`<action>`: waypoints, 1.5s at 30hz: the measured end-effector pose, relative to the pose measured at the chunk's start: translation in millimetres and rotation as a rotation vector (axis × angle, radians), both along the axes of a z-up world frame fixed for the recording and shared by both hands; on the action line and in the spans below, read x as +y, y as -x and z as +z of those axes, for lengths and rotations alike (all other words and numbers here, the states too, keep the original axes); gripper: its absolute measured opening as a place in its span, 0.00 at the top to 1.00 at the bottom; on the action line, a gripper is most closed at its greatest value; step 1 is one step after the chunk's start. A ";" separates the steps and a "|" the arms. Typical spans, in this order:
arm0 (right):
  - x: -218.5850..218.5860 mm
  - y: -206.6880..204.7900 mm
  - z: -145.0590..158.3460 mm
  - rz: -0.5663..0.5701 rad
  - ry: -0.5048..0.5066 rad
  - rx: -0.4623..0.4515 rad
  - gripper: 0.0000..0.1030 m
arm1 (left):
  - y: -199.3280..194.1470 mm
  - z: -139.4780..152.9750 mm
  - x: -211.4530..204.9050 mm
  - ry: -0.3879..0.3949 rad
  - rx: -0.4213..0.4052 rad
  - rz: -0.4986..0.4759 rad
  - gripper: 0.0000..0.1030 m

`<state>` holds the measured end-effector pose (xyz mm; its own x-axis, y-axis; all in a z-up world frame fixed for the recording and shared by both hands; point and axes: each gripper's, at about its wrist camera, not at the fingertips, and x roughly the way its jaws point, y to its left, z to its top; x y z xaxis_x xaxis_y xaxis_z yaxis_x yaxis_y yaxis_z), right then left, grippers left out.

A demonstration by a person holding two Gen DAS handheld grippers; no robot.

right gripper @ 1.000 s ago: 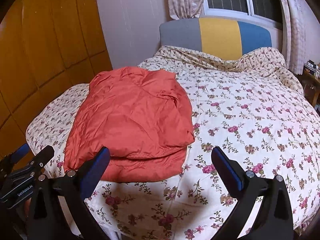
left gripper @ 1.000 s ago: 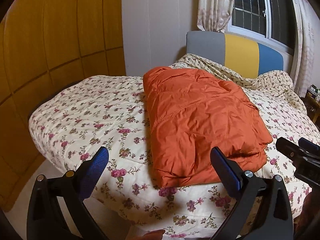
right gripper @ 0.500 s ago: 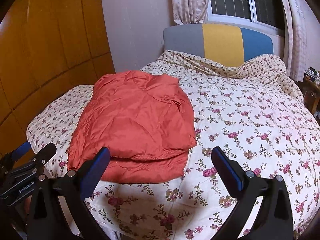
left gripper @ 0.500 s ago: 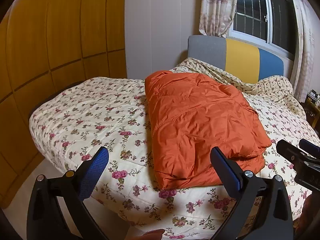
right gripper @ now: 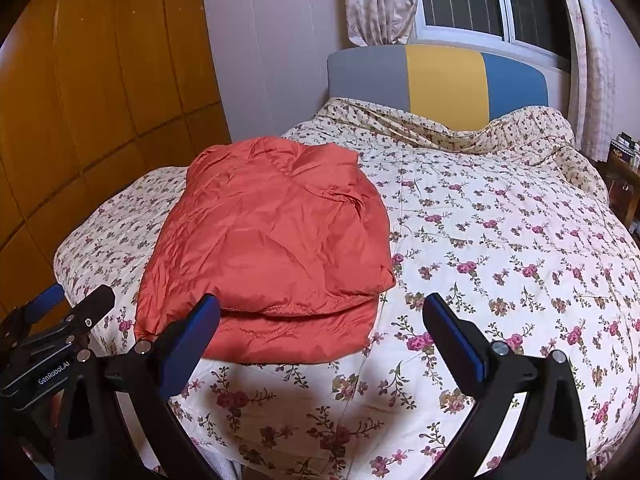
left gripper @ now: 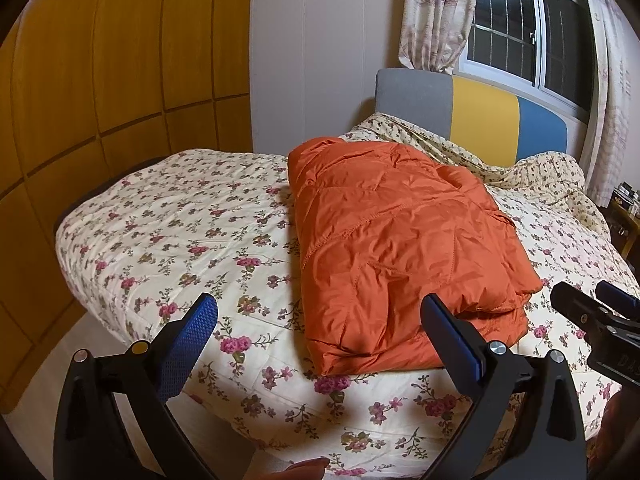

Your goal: Fold large clothes

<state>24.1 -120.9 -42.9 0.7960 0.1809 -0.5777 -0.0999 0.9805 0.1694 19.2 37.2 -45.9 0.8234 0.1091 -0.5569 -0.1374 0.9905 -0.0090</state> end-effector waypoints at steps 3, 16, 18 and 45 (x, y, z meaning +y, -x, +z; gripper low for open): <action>-0.8 0.1 -0.5 0.001 -0.002 0.001 0.02 | 0.3 0.2 0.0 0.002 0.000 0.001 0.03; -3.1 -1.0 -2.7 0.001 -0.007 0.005 0.02 | 1.0 -0.6 -2.6 0.001 0.000 0.002 0.03; -2.9 -1.6 -3.0 0.002 -0.006 0.008 0.02 | 1.1 -1.1 -3.6 -0.002 0.000 0.003 0.03; -3.8 -6.0 -5.0 0.005 -0.008 0.024 0.02 | -0.1 -4.4 -6.6 0.002 0.011 0.000 0.03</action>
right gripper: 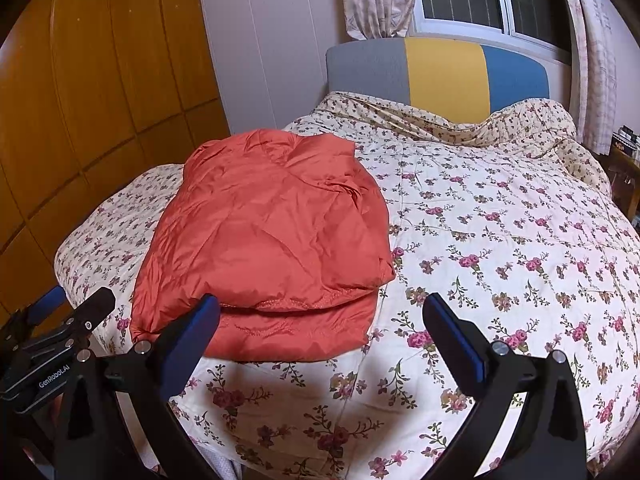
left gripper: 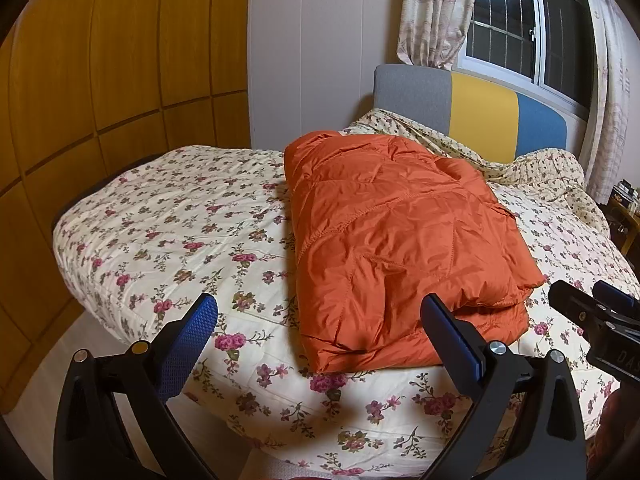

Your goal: Fold large clothes

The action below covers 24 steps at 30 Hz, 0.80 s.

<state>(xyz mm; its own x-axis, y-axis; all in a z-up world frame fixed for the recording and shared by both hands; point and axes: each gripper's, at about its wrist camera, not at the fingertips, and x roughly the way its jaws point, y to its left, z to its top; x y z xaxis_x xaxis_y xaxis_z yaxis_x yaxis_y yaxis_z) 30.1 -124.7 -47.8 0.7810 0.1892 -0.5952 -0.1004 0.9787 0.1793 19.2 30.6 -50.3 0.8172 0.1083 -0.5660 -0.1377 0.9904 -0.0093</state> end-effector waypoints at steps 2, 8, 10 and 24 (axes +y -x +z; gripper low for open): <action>-0.1 -0.1 -0.5 -0.001 -0.002 0.000 0.02 | 0.0 -0.2 -0.1 0.000 0.000 -0.006 0.03; 0.7 -0.5 -0.7 0.000 -0.001 0.002 0.02 | -0.5 -0.6 -4.2 -0.020 -0.005 -0.028 0.03; 0.8 -0.9 -1.3 -0.001 -0.003 0.003 0.02 | -0.1 -0.5 -5.0 -0.015 -0.007 -0.039 0.03; -3.6 -5.1 -6.9 -0.011 -0.020 0.027 0.02 | -2.1 -4.7 -11.0 -0.017 0.003 -0.051 0.03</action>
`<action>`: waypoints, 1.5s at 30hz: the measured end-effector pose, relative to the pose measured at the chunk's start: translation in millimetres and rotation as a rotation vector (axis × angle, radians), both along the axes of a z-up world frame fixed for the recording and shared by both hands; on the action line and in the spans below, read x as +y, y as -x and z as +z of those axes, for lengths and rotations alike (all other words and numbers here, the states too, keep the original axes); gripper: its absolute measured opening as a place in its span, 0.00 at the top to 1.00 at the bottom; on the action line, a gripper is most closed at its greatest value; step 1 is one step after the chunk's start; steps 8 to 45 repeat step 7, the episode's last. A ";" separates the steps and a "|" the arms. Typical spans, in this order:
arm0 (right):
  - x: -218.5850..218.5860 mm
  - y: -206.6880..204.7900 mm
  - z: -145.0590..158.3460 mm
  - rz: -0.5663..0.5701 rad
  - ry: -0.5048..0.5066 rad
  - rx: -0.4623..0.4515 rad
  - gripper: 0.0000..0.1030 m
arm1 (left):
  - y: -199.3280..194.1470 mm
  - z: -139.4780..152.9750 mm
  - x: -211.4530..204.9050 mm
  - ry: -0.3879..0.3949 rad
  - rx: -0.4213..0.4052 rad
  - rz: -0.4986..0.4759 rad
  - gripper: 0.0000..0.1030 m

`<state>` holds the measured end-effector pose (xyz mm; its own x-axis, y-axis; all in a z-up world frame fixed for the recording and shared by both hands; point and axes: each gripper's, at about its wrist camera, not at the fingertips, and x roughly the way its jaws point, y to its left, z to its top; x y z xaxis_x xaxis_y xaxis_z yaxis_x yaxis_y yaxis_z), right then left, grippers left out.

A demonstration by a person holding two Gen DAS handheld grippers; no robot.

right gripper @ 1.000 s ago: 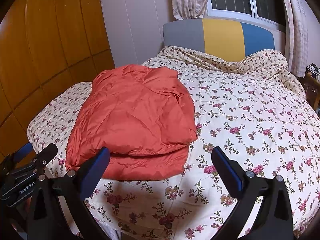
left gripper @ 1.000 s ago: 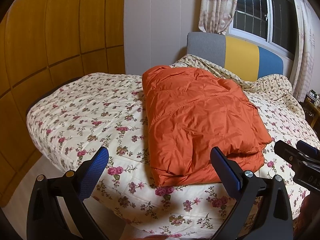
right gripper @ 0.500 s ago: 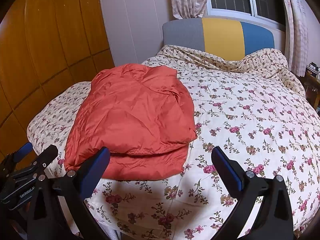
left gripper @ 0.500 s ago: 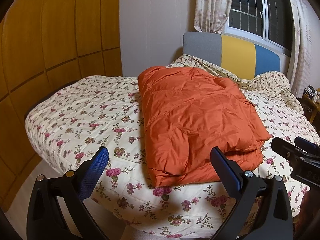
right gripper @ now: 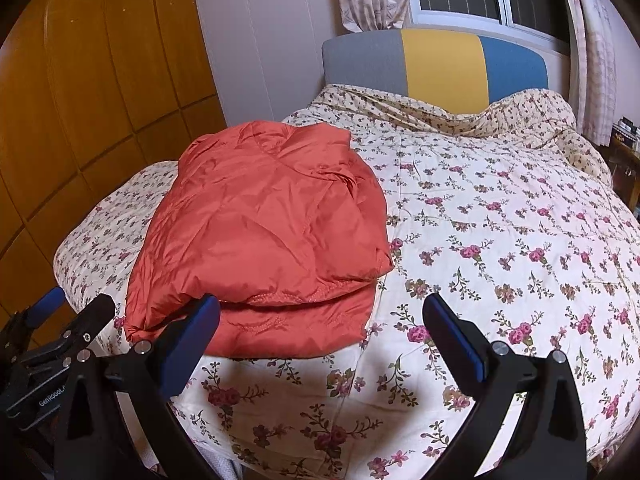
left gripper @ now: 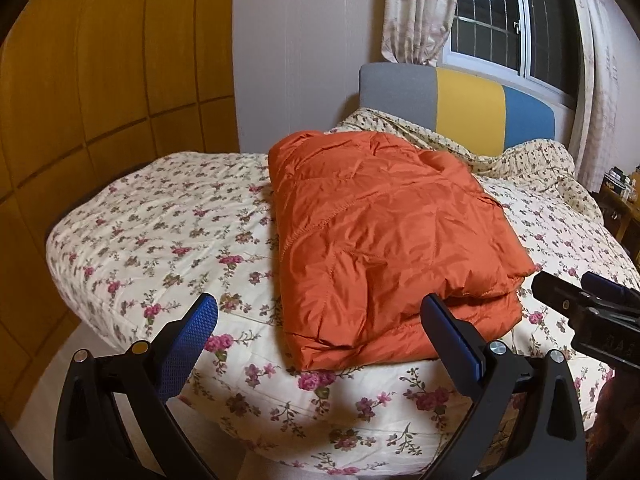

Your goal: Fold large clothes

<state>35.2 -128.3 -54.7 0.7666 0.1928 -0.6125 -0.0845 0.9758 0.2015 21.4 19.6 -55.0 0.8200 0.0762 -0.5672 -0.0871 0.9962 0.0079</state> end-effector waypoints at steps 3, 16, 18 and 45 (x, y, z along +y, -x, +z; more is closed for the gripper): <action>-3.0 -2.7 -1.2 -0.009 -0.001 0.004 0.02 | -6.6 -1.7 1.9 0.017 0.035 -0.008 0.03; -13.2 -9.6 -3.6 -0.035 -0.004 0.014 0.02 | -14.7 0.6 13.3 0.009 0.025 0.041 0.03; -13.2 -9.6 -3.6 -0.035 -0.004 0.014 0.02 | -14.7 0.6 13.3 0.009 0.025 0.041 0.03; -13.2 -9.6 -3.6 -0.035 -0.004 0.014 0.02 | -14.7 0.6 13.3 0.009 0.025 0.041 0.03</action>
